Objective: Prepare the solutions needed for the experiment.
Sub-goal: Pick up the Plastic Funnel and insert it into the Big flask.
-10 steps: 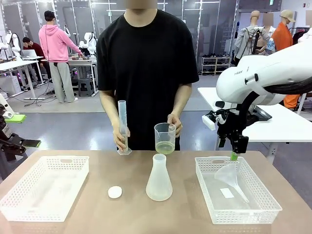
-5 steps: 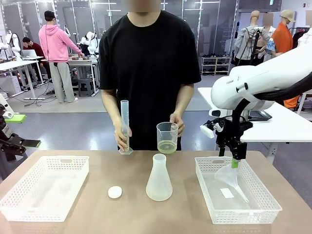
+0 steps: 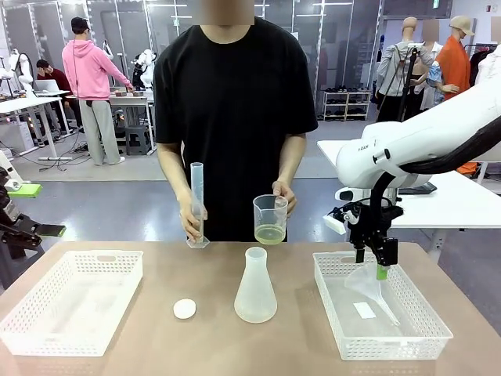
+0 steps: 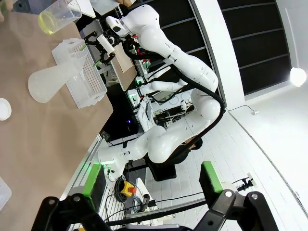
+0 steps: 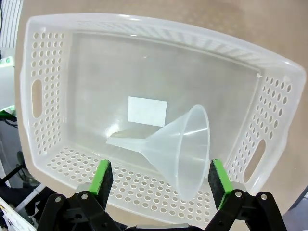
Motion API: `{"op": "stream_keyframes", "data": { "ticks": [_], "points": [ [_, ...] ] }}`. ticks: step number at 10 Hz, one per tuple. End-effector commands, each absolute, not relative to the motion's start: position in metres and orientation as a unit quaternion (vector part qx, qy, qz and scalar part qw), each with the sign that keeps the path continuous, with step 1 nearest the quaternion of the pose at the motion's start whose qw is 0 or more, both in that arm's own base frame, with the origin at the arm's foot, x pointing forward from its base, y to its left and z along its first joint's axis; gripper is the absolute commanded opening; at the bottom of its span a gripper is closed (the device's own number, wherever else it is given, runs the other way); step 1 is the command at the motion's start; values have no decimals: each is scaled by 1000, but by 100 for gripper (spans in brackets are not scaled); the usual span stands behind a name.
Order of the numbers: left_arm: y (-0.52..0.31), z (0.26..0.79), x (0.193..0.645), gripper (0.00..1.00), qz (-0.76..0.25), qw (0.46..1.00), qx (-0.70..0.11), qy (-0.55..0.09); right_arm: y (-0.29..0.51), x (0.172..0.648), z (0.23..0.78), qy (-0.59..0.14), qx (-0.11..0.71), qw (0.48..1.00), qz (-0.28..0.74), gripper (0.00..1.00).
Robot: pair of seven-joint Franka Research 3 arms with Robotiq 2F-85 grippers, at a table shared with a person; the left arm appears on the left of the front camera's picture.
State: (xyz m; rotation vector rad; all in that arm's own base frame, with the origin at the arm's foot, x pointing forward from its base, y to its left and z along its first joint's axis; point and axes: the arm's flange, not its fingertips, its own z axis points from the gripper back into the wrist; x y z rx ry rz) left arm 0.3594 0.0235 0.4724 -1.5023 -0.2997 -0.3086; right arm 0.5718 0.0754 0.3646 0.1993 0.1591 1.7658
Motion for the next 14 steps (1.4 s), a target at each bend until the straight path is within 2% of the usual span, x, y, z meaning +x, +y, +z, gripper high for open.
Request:
{"op": "stream_keyframes", "data": {
  "ticks": [1, 2, 3, 4, 5, 6, 7, 8, 9, 10, 11, 12, 14],
  "points": [
    [24, 474, 359, 100, -143, 708, -679, -133, 77, 582, 366, 85, 90, 623, 773, 91],
    [24, 474, 359, 100, -143, 708, -679, -133, 76, 585, 365, 97, 90, 625, 769, 86],
    [24, 474, 359, 100, -143, 708, -679, -133, 76, 588, 365, 99, 94, 623, 770, 71],
    [24, 474, 359, 100, -143, 708, -679, -133, 76, 589, 364, 111, 97, 621, 770, 66],
    [24, 474, 359, 100, -143, 708, -679, -133, 76, 588, 363, 116, 102, 617, 772, 52],
    [24, 474, 359, 100, -143, 708, -679, -133, 76, 589, 362, 120, 101, 612, 775, 47],
    [24, 474, 359, 100, -143, 708, -679, -133, 76, 592, 361, 125, 101, 608, 777, 53],
    [24, 474, 359, 100, -143, 708, -679, -133, 76, 595, 359, 130, 100, 605, 780, 27],
    [24, 474, 359, 100, -143, 708, -679, -133, 76, 597, 359, 132, 107, 597, 784, 34],
    [24, 474, 359, 100, -143, 708, -679, -133, 77, 600, 359, 137, 108, 595, 784, 7],
    [24, 474, 359, 100, -143, 708, -679, -133, 77, 601, 359, 138, 109, 593, 786, 14],
    [24, 474, 359, 100, -143, 708, -679, -133, 77, 603, 359, 140, 110, 594, 785, 0],
    [24, 474, 359, 100, -143, 708, -679, -133, 78, 603, 360, 145, 111, 591, 785, 0]
  ]
}}
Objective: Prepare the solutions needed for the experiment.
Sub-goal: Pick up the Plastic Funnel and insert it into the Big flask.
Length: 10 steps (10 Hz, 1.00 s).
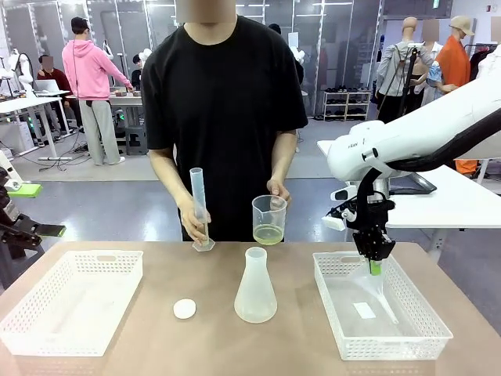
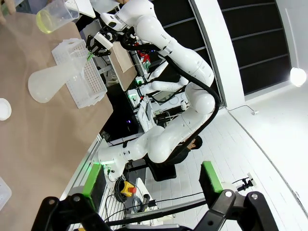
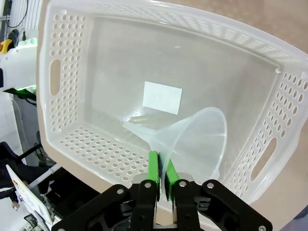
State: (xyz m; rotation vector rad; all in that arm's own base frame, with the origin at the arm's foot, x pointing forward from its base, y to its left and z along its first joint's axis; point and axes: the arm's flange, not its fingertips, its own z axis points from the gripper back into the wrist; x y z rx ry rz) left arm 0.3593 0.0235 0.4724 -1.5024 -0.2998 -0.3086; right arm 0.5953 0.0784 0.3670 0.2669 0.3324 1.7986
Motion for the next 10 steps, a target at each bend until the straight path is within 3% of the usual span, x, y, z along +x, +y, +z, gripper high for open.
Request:
{"op": "stream_keyframes", "data": {
  "ticks": [1, 2, 6, 10],
  "points": [
    [24, 474, 359, 100, -143, 708, -679, -133, 78, 602, 360, 144, 118, 588, 787, 0],
    [24, 474, 359, 100, -143, 708, -679, -133, 79, 599, 362, 150, 115, 597, 780, 0],
    [24, 474, 359, 100, -143, 708, -679, -133, 89, 547, 432, 40, 41, 671, 739, 0],
    [24, 474, 359, 100, -143, 708, -679, -133, 99, 478, 499, -55, -60, 674, 734, 0]
  ]
}}
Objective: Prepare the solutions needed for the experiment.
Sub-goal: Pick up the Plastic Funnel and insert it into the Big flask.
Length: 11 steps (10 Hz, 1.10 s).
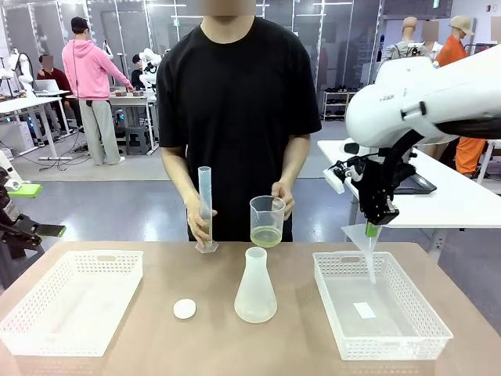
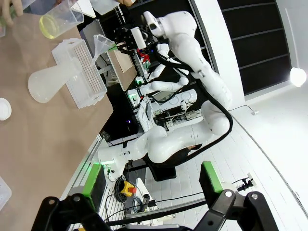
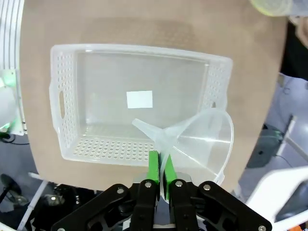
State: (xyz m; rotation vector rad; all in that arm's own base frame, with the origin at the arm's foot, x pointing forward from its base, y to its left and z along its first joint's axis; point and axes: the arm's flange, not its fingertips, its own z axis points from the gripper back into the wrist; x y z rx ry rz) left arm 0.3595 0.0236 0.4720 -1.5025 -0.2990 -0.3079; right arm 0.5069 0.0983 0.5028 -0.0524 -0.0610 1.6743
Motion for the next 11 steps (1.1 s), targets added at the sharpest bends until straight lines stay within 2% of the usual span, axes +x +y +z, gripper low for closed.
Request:
{"op": "stream_keyframes", "data": {
  "ticks": [1, 4, 6, 9, 11],
  "points": [
    [24, 474, 359, 100, -143, 708, -679, -133, 100, 460, 513, -89, -93, 671, 730, 0],
    [24, 474, 359, 100, -143, 708, -679, -133, 104, 417, 557, -163, -196, 663, 704, 0],
    [24, 474, 359, 100, -143, 708, -679, -133, 109, 399, 575, -195, -227, 656, 692, 0],
    [24, 474, 359, 100, -143, 708, -679, -133, 115, 374, 588, -237, -251, 638, 689, 0],
    [24, 474, 359, 100, -143, 708, -679, -133, 116, 381, 598, -220, -243, 637, 698, 0]
  ]
}}
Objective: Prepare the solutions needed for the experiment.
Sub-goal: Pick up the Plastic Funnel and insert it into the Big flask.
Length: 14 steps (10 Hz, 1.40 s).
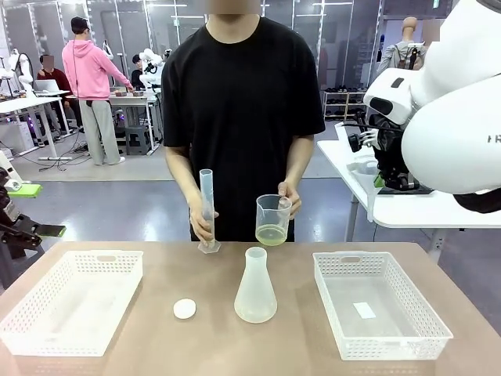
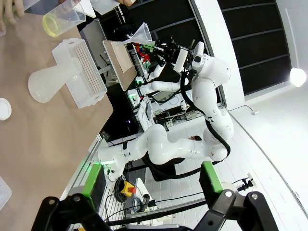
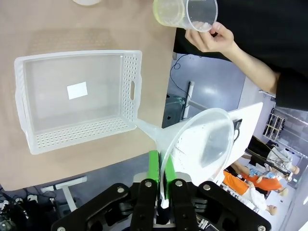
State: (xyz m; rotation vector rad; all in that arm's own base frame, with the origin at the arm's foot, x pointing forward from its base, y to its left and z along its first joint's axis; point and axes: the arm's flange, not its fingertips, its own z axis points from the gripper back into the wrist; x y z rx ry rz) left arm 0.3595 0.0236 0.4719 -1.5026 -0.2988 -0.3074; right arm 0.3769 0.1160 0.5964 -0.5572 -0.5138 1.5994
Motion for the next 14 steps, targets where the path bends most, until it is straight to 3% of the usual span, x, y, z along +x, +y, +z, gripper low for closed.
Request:
{"op": "stream_keyframes", "data": {
  "ticks": [1, 4, 5, 6, 11, 14],
  "points": [
    [24, 474, 359, 100, -143, 708, -679, -133, 116, 381, 598, -220, -243, 637, 698, 0],
    [24, 474, 359, 100, -143, 708, -679, -133, 116, 381, 598, -220, -243, 637, 698, 0],
    [24, 474, 359, 100, -143, 708, -679, -133, 114, 379, 596, -223, -242, 631, 702, 5],
    [24, 474, 359, 100, -143, 708, -679, -133, 129, 379, 592, -274, -215, 595, 725, 5],
    [24, 474, 359, 100, -143, 708, -679, -133, 218, 331, 606, -384, -157, 374, 829, 5],
    [24, 474, 359, 100, -143, 708, -679, -133, 237, 319, 605, -388, -151, 343, 842, 5]
  ]
}}
